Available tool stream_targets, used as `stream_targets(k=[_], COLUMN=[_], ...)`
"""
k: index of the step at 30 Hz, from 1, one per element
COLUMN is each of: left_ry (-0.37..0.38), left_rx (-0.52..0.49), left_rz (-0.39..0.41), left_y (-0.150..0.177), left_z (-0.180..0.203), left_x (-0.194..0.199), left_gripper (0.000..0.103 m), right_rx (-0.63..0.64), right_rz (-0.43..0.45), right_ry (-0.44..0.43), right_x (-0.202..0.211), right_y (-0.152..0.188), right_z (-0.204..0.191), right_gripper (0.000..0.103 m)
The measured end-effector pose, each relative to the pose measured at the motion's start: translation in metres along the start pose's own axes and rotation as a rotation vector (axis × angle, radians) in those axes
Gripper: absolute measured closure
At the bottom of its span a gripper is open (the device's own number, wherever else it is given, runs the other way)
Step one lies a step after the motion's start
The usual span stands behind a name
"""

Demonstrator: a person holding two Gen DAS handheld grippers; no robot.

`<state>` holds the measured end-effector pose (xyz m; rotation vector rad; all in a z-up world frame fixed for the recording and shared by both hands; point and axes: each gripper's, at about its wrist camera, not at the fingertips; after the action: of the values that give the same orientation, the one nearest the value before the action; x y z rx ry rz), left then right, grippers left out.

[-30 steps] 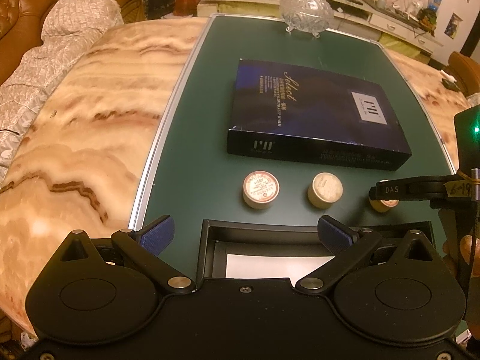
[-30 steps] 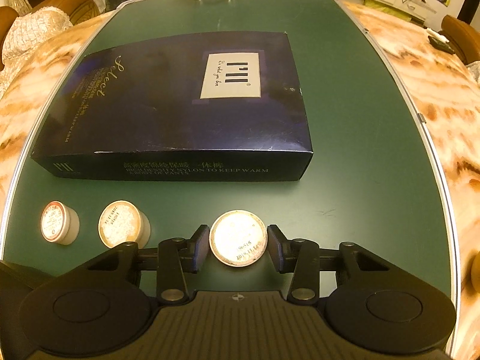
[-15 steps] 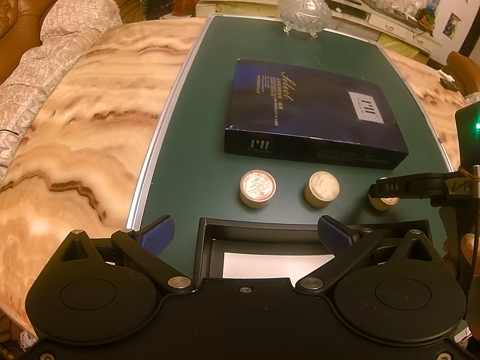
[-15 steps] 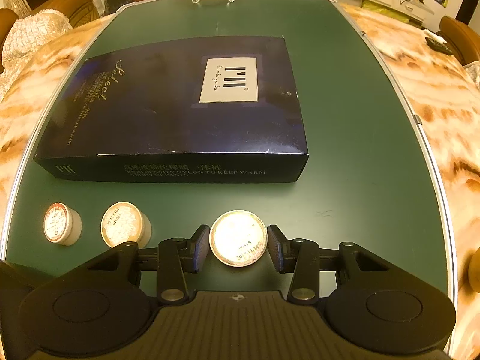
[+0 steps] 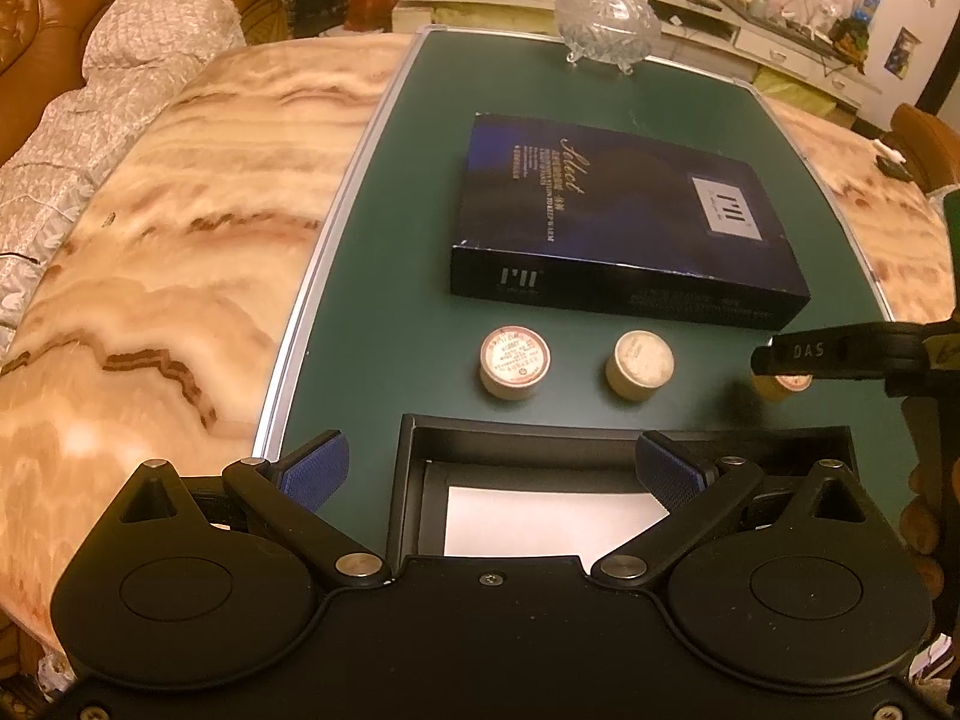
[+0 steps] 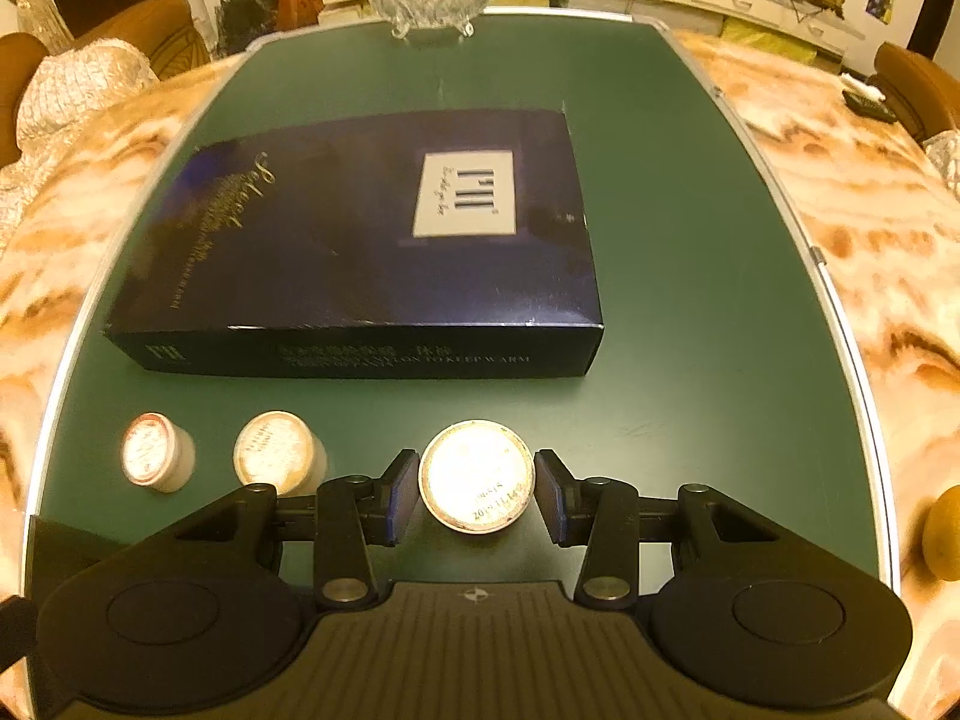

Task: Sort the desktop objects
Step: 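Lift the tin with the right tool and carry it over the tray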

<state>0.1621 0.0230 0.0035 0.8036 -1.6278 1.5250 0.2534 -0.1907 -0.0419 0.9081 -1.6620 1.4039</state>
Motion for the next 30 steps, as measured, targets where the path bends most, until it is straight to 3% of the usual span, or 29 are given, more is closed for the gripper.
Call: stream_targets(k=[20,30], left_ry=[0.004,0.015], left_rx=[0.017,0.02], left_rz=[0.031,0.044], left_y=[0.032,0.046], left_z=[-0.003,-0.001], left_x=[0.037,0.049], left_gripper=[0.0,0.0], right_rx=[0.037,0.052], right_rz=[0.068,0.045], right_ry=[-0.052,-0.059], right_x=[0.076,0.084], right_y=[0.042,0.077], right_z=[-0.011,-0.012], right_gripper=[0.058,0.058])
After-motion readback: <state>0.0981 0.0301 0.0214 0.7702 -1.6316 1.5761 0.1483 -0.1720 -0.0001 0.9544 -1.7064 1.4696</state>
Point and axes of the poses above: each gripper's, at about its wrist camera, not at the fingertips, and x roughly against the way its jaws point, z to its right, y to its underside, and after that the axes turned 8 degrees about -x, right-handed
